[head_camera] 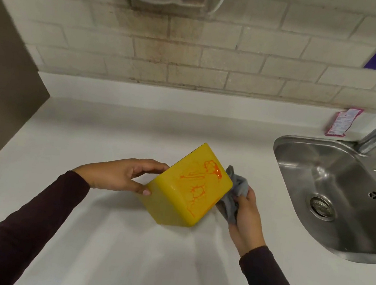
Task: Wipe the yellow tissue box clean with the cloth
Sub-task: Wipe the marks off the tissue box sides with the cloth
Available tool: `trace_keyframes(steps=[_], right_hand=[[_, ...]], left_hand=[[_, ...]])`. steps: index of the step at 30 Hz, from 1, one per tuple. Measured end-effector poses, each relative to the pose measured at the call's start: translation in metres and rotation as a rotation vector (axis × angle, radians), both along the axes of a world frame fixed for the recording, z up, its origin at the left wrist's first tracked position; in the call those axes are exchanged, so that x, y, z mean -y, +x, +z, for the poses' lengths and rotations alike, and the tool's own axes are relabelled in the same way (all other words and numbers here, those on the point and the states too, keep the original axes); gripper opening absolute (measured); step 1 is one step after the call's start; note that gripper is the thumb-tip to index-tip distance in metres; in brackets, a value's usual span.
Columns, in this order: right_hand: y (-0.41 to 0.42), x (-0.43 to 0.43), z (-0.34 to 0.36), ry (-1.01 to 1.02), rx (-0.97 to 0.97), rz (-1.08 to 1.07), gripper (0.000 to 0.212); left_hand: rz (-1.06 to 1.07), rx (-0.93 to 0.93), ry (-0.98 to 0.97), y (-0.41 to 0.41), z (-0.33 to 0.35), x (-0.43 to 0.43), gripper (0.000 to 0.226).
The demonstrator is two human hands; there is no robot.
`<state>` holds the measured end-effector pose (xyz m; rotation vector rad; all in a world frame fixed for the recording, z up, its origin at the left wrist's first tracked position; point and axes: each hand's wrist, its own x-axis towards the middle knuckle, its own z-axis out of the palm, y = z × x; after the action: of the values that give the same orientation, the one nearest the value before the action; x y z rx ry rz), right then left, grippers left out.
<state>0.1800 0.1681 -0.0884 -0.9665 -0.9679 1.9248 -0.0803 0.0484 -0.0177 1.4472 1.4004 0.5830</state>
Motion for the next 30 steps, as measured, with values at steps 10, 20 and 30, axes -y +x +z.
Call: trace_keyframes(steps=[10, 20, 30], right_hand=[[-0.003, 0.005, 0.013, 0.106, -0.106, 0.047, 0.03], [0.006, 0.023, 0.025, 0.204, 0.024, -0.099, 0.021], [-0.013, 0.034, 0.072, 0.746, 0.161, -0.031, 0.017]], left_hand=[[0.609, 0.164, 0.431, 0.085, -0.011, 0.01, 0.052], [0.872, 0.389, 0.467, 0.087, -0.025, -0.011, 0.049], [0.823, 0.382, 0.479, 0.085, -0.029, -0.012, 0.044]])
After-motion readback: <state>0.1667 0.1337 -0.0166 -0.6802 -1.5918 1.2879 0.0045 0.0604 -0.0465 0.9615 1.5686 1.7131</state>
